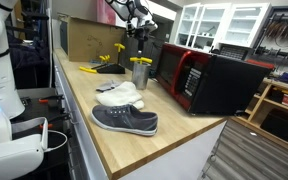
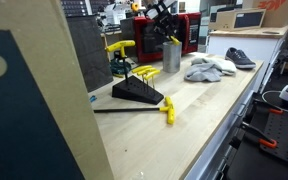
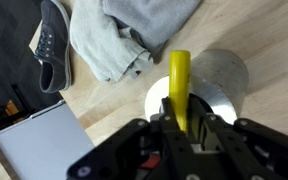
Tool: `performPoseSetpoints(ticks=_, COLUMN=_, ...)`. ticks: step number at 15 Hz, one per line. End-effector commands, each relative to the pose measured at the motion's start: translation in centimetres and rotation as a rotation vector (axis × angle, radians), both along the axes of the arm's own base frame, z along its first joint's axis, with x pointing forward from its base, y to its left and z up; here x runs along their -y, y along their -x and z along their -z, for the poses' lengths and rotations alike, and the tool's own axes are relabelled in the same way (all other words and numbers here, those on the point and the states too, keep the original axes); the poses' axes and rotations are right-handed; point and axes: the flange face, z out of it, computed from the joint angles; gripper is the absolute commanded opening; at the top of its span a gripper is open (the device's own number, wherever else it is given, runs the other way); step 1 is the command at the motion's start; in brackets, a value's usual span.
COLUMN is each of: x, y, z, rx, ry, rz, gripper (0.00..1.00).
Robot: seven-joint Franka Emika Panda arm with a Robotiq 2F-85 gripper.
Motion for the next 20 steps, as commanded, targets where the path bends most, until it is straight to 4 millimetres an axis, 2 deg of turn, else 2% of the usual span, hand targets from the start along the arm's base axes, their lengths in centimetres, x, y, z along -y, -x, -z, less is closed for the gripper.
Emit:
performPoseSetpoints(ticks=1, x=0.1, y=0.9, z=0.5, rx=-0.021, ry=-0.02, rz=-0.07, gripper=0.05)
performPoseSetpoints(ticks=3, x=0.2, y=1.0, z=0.7, rx=-0.03, ry=-0.017, rz=-0.103, gripper=0.05)
performPoseSetpoints(ticks=4, x=0.4, y=1.1, z=0.7, rx=-0.032, ry=-0.02, rz=-0.12, gripper=0.18)
performPoseSetpoints(ticks=5, x=0.6, y=1.3, z=0.6, rx=-0.032, ry=-0.014, rz=-0.141, gripper=0.47)
performPoseSetpoints(ticks=6, x=0.7, y=1.5, z=0.5, rx=-0.03, ry=-0.017, rz=-0.155, gripper=0.47)
performPoseSetpoints(ticks=11, x=2.1, y=2.0, z=2.1, rx=-0.033, ry=-0.011, rz=-0.248, gripper=0.83)
performPoseSetpoints(ticks=12, x=2.3, y=2.2, z=2.3, rx=-0.033, ry=-0.015, rz=-0.253, gripper=0.41)
performPoseSetpoints(ticks=13, x=2.5, y=2.3, z=2.5, rx=-0.034, ry=-0.02, rz=-0.261, gripper=0.46)
performPoseSetpoints(ticks=14, x=2.5, y=2.4, z=2.6, rx=-0.029, ry=-0.032, rz=-0.267, gripper=0.45)
performPoseSetpoints(ticks=20, x=2.9, y=2.6, z=2.2, rx=-0.013, ry=-0.058, rz=-0.288, gripper=0.02)
